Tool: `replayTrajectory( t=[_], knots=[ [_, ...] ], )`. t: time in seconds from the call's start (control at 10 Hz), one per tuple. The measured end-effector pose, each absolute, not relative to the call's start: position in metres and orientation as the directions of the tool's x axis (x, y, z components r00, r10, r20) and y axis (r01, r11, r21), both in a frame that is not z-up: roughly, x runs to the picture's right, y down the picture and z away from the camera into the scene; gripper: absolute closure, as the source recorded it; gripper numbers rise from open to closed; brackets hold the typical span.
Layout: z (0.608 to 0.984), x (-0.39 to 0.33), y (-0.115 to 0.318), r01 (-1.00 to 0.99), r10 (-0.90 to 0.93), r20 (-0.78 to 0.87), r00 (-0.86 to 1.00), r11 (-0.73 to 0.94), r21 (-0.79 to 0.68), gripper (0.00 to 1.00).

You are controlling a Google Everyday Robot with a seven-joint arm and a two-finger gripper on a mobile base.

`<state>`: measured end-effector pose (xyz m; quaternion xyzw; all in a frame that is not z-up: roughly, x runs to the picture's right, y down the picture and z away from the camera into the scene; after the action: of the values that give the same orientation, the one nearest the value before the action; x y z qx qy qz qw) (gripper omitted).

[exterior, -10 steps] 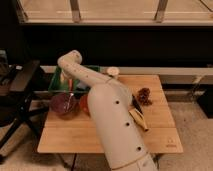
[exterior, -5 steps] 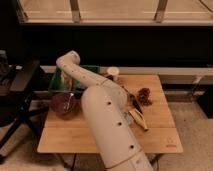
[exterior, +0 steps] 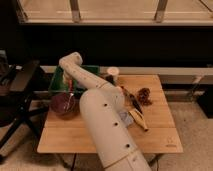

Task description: Place pepper in table surface

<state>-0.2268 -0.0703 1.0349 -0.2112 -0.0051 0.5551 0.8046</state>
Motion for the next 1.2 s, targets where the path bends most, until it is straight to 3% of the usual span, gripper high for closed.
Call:
replayTrajectory(
  t=[0.5,1.1,1.2],
  knots=[
    [1.044,-0.237,-0.046,-0.874,0.883,-0.268,0.386,0.257,-0.412,0.38],
    [1.031,-0.239,-0.046,-0.869,0.888,-0.255,0.382,0.251,-0.427,0.96],
    [1.028,-0.239,-0.048,-0.868,0.891,-0.249,0.380,0.250,-0.429,1.00]
  ],
)
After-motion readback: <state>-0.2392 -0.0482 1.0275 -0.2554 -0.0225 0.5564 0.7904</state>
